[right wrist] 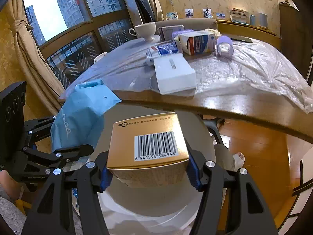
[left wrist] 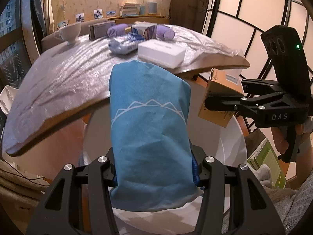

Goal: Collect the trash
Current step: 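Carry the blue bag and gold carton in both tools over the white bin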

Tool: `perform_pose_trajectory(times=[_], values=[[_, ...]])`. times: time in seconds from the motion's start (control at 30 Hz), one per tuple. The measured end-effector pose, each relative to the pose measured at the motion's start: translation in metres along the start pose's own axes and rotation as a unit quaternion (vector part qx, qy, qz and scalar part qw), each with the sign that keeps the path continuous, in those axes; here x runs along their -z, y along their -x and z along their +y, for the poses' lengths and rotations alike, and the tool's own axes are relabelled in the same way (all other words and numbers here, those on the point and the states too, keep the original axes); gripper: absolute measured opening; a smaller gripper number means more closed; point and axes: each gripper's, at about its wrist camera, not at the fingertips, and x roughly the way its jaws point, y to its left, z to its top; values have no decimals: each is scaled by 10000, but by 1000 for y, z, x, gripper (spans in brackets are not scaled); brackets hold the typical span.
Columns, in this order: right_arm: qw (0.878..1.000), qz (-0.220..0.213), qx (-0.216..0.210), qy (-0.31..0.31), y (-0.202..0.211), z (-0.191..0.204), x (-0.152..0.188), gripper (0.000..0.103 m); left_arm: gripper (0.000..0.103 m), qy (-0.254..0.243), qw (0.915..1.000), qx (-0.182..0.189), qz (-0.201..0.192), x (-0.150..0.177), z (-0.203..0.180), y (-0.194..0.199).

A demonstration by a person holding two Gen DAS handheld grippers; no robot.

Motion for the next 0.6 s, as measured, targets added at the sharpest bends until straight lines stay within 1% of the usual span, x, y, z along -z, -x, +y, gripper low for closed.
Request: perform_pose_trajectory(times=[0.23, 0.6], values=[[9999, 96, 60, -75, -8, -3, 4, 60, 53, -28, 9999, -11, 154, 8, -4, -11], [9994, 248, 116, -230, -24, -8, 8, 60, 53, 34, 9994, 30, 353, 12, -2, -25]])
